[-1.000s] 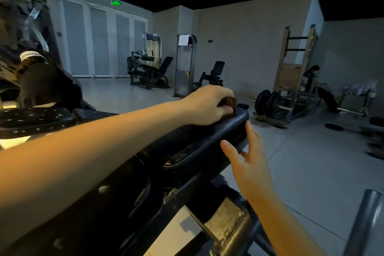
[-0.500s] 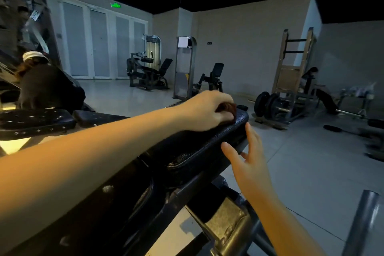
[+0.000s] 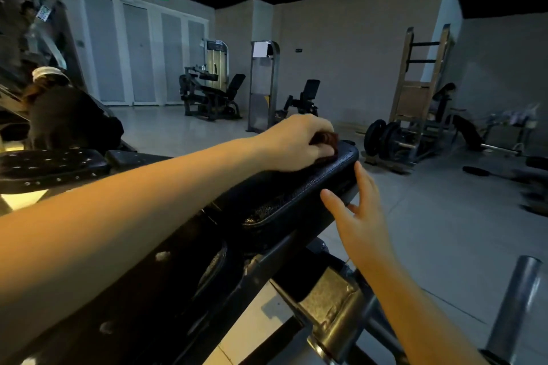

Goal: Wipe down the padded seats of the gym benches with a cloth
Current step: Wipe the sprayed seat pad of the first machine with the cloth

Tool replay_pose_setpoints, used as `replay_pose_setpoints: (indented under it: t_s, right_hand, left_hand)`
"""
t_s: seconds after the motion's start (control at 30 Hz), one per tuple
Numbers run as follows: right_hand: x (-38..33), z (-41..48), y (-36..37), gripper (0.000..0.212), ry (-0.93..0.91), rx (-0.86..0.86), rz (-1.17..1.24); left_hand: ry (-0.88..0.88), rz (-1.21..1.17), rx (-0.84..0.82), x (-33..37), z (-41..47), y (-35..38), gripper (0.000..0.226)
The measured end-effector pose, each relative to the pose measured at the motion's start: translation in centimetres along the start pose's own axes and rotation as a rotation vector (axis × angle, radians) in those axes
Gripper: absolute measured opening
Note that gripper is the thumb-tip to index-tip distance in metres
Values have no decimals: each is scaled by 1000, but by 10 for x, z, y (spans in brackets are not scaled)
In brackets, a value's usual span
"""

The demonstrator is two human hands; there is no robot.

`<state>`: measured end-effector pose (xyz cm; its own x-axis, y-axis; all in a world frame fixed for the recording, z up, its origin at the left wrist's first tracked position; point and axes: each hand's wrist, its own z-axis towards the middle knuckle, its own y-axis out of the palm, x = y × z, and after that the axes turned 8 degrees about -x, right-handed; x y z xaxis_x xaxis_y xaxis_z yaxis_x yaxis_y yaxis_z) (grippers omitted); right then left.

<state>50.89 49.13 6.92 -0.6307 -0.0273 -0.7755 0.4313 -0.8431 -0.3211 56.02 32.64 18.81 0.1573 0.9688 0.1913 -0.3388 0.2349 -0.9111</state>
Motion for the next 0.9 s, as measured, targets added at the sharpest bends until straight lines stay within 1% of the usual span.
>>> replay_pose_setpoints:
  t_s: [0.07, 0.1, 0.17, 0.23, 0.27, 0.3, 0.37, 0.4, 0.5, 0.57, 0.6, 0.67, 0.73, 0.77, 0.83, 0.9]
  right_hand:
    - [1, 1, 0, 74, 2, 6, 6]
    - [1, 2, 0, 75, 2, 1, 14]
    - [1, 2, 2, 75, -4, -6, 24]
    - [3, 2, 2, 84, -14, 1, 17]
    - [3, 2, 2, 89, -13, 5, 14]
    - [3, 2, 2, 93, -4, 9, 11]
    - [3, 1, 1, 97, 6, 8, 15]
    - [2, 0, 1, 98, 8, 3, 19]
    - [2, 1, 0, 94, 8, -8, 27]
    - [4, 1, 0, 87, -5, -11, 39]
    - [5, 2, 1, 85, -11, -11, 45]
    - [6, 2, 1, 91, -14, -9, 43]
    - [5, 3, 1, 96, -19, -4, 33]
    - [4, 3, 2, 96, -16, 0, 29]
    - [2, 2, 2, 96, -9, -3, 16]
    - [2, 1, 1, 96, 3, -7, 5]
  left_hand:
    - [54, 45, -43, -6, -29, -5, 8]
    - [28, 65, -40, -19, -39, -10, 8]
    - [-120, 138, -9, -54, -44, -21, 11]
    - [-299, 210, 17, -84, -27, -26, 16]
    - [-356, 199, 33, -88, -15, -25, 17]
    - [-372, 176, 53, -84, -2, -21, 18]
    - [-322, 99, 103, -63, 22, -9, 15]
    - [-253, 57, 111, -47, 30, -2, 13]
    - [-15, -21, 33, -4, 7, 3, 8]
    - [50, -21, -24, -5, -27, -3, 8]
    - [37, 3, -32, -18, -41, -9, 9]
    - [-92, 74, -12, -53, -53, -22, 9]
    - [-240, 154, 19, -79, -39, -26, 12]
    - [-295, 160, 34, -81, -26, -24, 12]
    - [-318, 133, 89, -67, 2, -13, 10]
    - [-219, 46, 111, -36, 20, -3, 9]
